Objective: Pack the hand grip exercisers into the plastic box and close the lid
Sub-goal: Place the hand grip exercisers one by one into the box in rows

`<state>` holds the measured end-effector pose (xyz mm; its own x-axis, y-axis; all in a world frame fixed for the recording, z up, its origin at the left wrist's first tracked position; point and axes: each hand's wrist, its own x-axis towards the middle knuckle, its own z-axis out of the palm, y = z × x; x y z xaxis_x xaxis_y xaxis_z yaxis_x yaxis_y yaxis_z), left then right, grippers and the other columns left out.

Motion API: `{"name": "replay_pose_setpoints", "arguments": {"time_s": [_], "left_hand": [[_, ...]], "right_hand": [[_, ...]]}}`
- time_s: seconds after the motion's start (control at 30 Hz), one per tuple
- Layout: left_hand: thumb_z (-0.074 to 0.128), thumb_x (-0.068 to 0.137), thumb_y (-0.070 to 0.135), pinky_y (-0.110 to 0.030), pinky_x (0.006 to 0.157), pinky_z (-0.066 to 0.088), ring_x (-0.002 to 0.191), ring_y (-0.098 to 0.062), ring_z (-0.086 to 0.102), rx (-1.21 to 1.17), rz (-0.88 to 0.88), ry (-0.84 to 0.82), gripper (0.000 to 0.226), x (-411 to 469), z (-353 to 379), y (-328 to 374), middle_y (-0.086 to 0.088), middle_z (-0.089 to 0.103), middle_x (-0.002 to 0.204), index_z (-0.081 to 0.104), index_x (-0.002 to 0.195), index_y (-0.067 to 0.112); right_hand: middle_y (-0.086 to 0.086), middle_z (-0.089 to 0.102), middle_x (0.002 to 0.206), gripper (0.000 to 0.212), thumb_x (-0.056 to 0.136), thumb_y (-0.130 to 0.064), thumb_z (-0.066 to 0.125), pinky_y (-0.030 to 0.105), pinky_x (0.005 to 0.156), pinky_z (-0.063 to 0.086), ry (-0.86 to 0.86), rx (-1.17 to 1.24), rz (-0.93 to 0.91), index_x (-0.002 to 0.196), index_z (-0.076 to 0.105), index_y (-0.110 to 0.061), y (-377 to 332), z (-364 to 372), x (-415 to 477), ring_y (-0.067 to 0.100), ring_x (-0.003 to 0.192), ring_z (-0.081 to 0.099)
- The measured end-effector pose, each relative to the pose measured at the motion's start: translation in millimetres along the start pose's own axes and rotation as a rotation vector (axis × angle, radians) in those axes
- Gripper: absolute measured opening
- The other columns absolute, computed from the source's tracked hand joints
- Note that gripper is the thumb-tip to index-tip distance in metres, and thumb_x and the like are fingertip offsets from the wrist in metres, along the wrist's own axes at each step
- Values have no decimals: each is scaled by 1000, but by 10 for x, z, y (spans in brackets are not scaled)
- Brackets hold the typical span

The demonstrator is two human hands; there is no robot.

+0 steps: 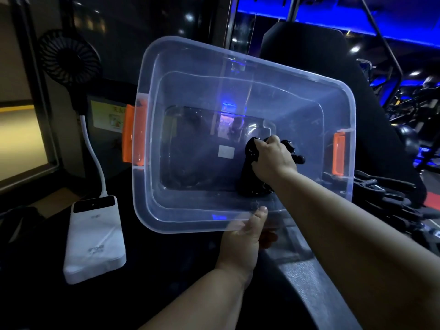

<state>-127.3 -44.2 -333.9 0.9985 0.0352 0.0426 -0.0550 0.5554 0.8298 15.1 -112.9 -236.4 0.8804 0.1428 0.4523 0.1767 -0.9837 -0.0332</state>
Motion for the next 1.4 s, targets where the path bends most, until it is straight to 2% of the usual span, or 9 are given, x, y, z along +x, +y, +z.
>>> {"name": "replay_pose_setpoints", "arguments": {"time_s": [0.17, 0.37, 0.53, 0.7, 0.87, 0.97, 1.23, 1.33, 1.4], "left_hand": [[62, 88, 28, -22, 55, 48, 66, -18, 61, -8, 3, -3, 19, 17, -7, -20, -14, 64, 79, 65, 81, 11], [62, 89, 27, -21, 55, 48, 65, -14, 62, -13, -1, -10, 16, 17, -3, -31, -10, 67, 79, 67, 83, 13], [62, 88, 29, -38, 76, 50, 83, -28, 65, -23, 6, 2, 25, 9, -4, -9, -20, 70, 91, 69, 90, 5], [61, 89, 26, -43, 80, 49, 87, -34, 62, -41, -3, 16, 41, 15, -12, -3, -36, 63, 106, 60, 105, -12], [62, 88, 26, -28, 65, 51, 74, -21, 64, -46, -12, -20, 25, 46, -32, -26, -24, 68, 93, 67, 94, 2], [63, 88, 28, -24, 59, 49, 68, -18, 61, -37, -9, -22, 22, 48, -41, -30, -28, 67, 96, 66, 91, 6], [64, 81, 41, -20, 51, 49, 61, -14, 64, 1, 25, -6, 31, 39, -20, -36, -23, 71, 89, 73, 70, 14], [64, 73, 51, -19, 53, 49, 63, -14, 64, 69, 77, 63, 46, 18, 15, -32, -22, 72, 88, 70, 78, 6], [64, 71, 50, -19, 53, 50, 59, -12, 62, 83, 111, 102, 42, 5, 36, -24, -16, 73, 78, 69, 71, 8]], "right_hand": [[8, 45, 124, 45, 79, -34, 60, 43, 92, 34, 110, -261, -60, 122, 51, -24, 40, 40, -5, 31, 117, 37], [-4, 32, 142, 87, 67, -59, 72, 50, 104, 21, 21, -314, -135, 137, 36, -23, 63, 108, 5, 21, 134, 23], [-7, 27, 147, 96, 69, -57, 73, 54, 105, 25, -14, -331, -122, 144, 28, -18, 13, 133, 44, 20, 140, 19], [-4, 27, 147, 98, 69, -58, 71, 57, 106, 24, 8, -387, -121, 145, 26, -16, -5, 184, 64, 24, 140, 18], [-6, 2, 159, 96, 73, -69, 61, 60, 108, 13, -24, -371, -157, 149, 15, -32, 38, 165, 112, 26, 145, 3], [-7, -4, 160, 86, 78, -75, 48, 59, 110, 8, 6, -326, -161, 148, 13, -38, 97, 81, 123, 25, 146, -1], [1, 12, 158, 75, 80, -70, 49, 54, 112, 8, 170, -73, -16, 144, 27, -38, 371, -238, -315, 22, 145, 4], [5, 30, 150, 65, 80, -63, 55, 50, 109, 17, 323, 41, 16, 137, 43, -32, 556, -292, -708, 27, 141, 17], [8, 41, 141, 57, 83, -55, 59, 50, 104, 24, 445, 119, 22, 130, 52, -25, 717, -273, -1002, 32, 134, 30]]}}
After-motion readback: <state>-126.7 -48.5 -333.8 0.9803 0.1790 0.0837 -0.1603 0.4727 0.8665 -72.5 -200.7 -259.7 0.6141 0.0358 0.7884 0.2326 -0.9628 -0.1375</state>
